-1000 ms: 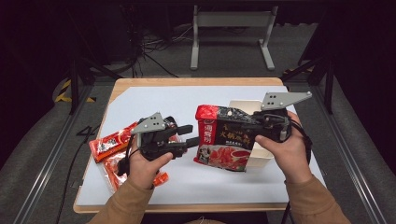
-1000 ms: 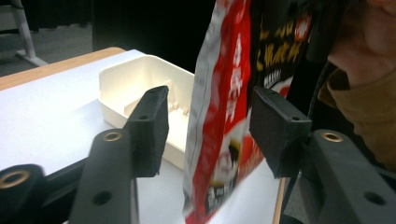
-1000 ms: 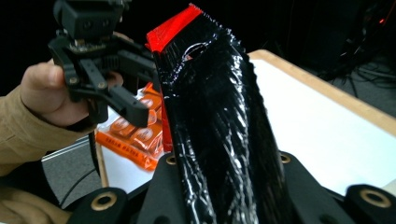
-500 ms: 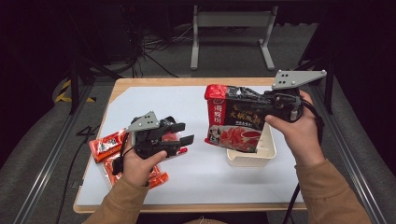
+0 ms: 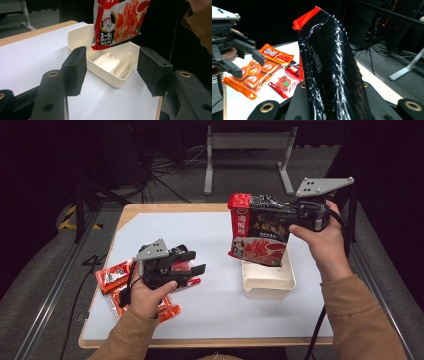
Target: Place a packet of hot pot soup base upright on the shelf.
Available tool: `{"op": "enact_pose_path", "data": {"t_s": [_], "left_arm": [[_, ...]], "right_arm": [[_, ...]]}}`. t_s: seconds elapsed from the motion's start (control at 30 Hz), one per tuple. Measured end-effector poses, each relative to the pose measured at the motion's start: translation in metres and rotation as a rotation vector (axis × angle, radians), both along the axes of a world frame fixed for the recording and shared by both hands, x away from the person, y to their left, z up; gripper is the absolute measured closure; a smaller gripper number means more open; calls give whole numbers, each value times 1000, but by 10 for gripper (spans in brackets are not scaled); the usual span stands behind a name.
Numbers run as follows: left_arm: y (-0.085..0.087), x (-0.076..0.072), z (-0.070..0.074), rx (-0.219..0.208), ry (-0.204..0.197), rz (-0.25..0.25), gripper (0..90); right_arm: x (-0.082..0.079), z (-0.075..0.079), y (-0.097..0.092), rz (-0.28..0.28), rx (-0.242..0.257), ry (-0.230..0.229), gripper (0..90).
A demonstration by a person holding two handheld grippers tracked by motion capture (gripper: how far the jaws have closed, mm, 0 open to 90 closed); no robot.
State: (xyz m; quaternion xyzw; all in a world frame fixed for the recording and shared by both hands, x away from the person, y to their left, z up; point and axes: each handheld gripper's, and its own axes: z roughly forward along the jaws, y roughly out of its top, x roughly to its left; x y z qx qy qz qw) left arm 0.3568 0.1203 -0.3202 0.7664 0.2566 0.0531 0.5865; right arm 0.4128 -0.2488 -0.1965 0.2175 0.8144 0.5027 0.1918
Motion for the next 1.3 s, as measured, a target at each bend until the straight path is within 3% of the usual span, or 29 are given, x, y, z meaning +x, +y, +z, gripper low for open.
{"op": "enact_pose_path", "data": {"t_s": [0.37,0.7,0.87,1.13,1.3], "left_arm": [[1,1,-1,10,1,12,405],[1,2,-2,18,6,14,400],[1,2,-2,17,9,17,400],[1,1,-2,19,9,19,402],[2,1,-2,18,9,22,402]], "right_arm": [[24,2,-17,-39,3,-21,774],[43,-4,-26,-60,-7,-82,774],[53,-8,-30,-77,-13,-71,773],[68,-20,-34,-62,-13,-100,772],[77,-29,-36,-62,-5,-82,770]]}}
